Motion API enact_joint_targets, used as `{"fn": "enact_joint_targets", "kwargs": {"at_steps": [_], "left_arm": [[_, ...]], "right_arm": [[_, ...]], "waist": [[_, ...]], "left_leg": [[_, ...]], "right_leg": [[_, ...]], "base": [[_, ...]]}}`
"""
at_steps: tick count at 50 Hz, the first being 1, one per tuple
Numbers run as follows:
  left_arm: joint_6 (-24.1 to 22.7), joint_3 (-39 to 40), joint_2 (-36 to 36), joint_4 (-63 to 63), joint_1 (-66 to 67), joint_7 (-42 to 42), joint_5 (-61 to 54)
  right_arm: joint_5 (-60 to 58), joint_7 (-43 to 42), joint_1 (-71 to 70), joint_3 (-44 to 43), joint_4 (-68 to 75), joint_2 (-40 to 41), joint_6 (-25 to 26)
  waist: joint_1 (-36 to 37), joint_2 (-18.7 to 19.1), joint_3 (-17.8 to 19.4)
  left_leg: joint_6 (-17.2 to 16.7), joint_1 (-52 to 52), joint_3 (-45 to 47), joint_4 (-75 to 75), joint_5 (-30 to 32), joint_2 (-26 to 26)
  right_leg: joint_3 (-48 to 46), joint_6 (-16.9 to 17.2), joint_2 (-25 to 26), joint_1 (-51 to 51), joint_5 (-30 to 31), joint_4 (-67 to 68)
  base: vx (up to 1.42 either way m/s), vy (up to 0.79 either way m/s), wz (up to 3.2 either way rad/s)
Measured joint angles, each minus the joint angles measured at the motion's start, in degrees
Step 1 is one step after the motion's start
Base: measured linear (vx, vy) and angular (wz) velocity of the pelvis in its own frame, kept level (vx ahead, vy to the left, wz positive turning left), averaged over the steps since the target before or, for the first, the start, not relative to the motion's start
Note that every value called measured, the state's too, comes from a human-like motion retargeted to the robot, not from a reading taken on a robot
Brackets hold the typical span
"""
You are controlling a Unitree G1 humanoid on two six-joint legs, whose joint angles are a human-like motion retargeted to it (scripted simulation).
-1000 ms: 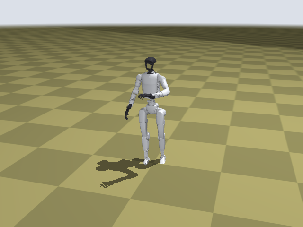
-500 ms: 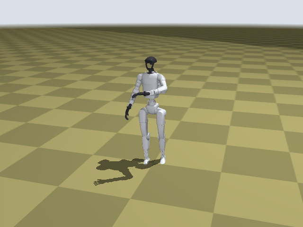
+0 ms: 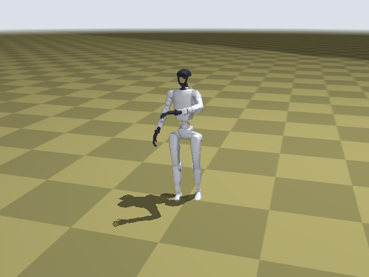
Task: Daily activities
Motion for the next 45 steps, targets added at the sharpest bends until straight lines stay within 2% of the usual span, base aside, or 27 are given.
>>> {"fn": "enact_joint_targets", "kwargs": {"at_steps": [25,35,45], "left_arm": [[-3.15,-1.22,4.32,-2.93,-4.82,-2.99,-5.15],[-4.04,1.35,14.37,-2.46,-6.32,1.56,-9.16],[-5.00,10.06,25.56,-1.69,-1.47,10.11,-17.04]], "right_arm": [[-2.36,0.30,0.96,1.94,-0.12,-0.74,-0.31],[-2.24,-3.77,1.96,0.91,-0.80,-1.02,-1.01],[-4.03,-10.24,2.89,-0.93,-0.69,-0.46,-1.65]], "waist": [[-0.92,0.20,-0.35],[-0.80,0.40,-0.02],[0.47,0.34,0.57]], "left_leg": [[-0.87,1.04,0.01,-2.27,0.42,-0.51],[-1.25,1.48,-0.15,-3.38,0.76,-0.72],[-1.88,2.16,-0.03,-4.48,0.98,-0.76]], "right_leg": [[-0.41,0.00,-0.76,0.32,-0.75,0.00],[-0.49,-0.16,-1.03,0.44,-1.25,0.01],[-0.50,-0.71,-1.04,0.78,-1.80,0.02]], "base": [[0.00,0.00,0.00],[0.00,0.00,0.00],[0.00,0.00,0.00]]}}
